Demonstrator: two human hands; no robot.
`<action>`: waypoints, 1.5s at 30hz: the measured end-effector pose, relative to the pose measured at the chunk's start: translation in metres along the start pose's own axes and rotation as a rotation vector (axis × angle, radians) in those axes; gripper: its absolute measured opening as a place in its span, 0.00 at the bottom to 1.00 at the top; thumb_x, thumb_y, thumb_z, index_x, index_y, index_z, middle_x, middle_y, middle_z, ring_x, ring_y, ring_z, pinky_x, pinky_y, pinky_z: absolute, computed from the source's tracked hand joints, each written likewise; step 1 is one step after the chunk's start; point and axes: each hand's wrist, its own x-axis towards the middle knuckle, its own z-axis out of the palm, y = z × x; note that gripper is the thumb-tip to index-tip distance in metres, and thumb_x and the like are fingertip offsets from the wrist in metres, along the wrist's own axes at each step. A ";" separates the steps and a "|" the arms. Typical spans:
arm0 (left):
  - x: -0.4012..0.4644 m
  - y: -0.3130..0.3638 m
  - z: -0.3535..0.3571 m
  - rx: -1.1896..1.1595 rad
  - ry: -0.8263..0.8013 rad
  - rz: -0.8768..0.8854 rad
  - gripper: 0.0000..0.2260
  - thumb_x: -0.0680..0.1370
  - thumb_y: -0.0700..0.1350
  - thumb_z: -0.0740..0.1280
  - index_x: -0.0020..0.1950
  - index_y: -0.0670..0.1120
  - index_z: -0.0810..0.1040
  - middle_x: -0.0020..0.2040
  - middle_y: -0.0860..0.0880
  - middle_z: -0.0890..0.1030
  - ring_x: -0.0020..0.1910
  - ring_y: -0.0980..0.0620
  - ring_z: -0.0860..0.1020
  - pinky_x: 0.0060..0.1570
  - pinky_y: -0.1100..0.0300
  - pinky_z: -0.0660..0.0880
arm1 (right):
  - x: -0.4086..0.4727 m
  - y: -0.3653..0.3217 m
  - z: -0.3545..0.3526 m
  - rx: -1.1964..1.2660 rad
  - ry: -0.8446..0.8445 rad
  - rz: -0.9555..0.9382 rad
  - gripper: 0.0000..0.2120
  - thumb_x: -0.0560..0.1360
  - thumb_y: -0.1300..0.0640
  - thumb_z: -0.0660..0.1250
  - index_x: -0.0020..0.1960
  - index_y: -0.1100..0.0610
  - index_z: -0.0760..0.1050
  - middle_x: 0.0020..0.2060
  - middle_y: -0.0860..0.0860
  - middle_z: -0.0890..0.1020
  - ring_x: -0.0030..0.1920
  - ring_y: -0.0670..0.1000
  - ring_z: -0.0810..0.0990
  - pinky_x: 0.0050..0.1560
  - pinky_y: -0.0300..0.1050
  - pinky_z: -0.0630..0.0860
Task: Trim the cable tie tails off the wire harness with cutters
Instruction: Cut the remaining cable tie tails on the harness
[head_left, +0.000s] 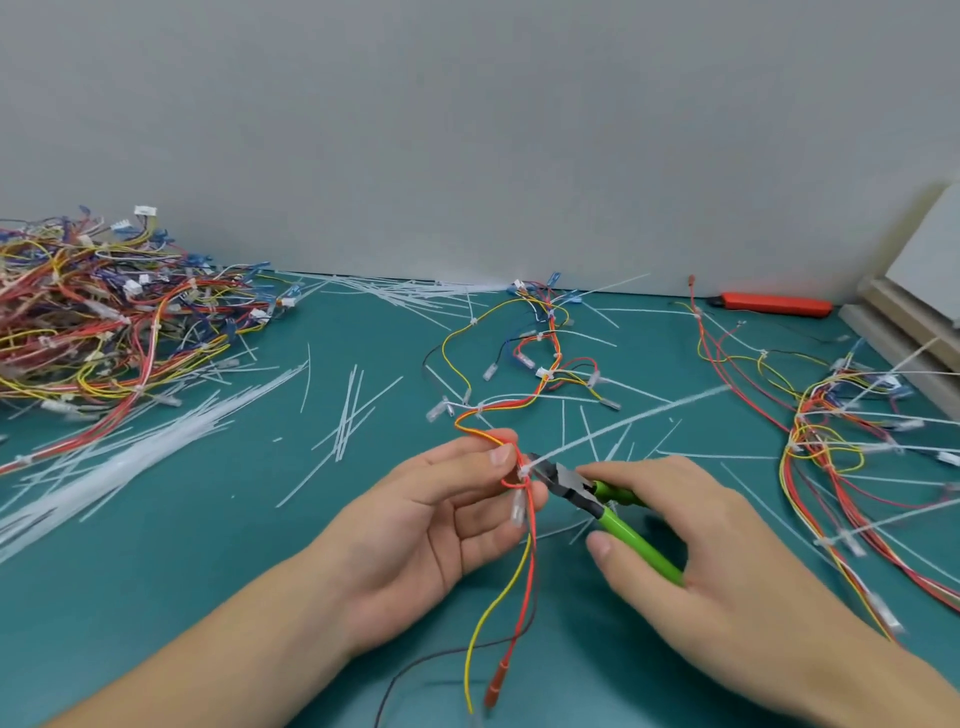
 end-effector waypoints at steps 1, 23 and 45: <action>0.000 0.000 0.000 0.002 0.007 0.002 0.11 0.68 0.39 0.79 0.49 0.46 0.87 0.47 0.43 0.86 0.42 0.46 0.86 0.37 0.58 0.82 | 0.000 0.000 0.000 0.006 0.003 -0.010 0.21 0.75 0.36 0.62 0.66 0.39 0.75 0.56 0.29 0.76 0.62 0.41 0.74 0.58 0.28 0.65; -0.004 0.003 0.004 -0.002 0.013 -0.028 0.06 0.70 0.43 0.75 0.46 0.48 0.86 0.41 0.48 0.84 0.36 0.51 0.85 0.29 0.62 0.79 | 0.002 0.008 0.004 0.082 0.062 -0.105 0.19 0.75 0.49 0.71 0.66 0.46 0.79 0.55 0.36 0.80 0.61 0.47 0.77 0.60 0.36 0.70; -0.003 -0.013 0.006 0.192 0.032 0.100 0.15 0.71 0.44 0.75 0.57 0.45 0.80 0.41 0.45 0.82 0.36 0.47 0.84 0.32 0.63 0.76 | 0.003 0.008 0.009 0.131 0.036 -0.095 0.16 0.76 0.42 0.70 0.61 0.44 0.81 0.54 0.36 0.82 0.60 0.45 0.79 0.58 0.34 0.72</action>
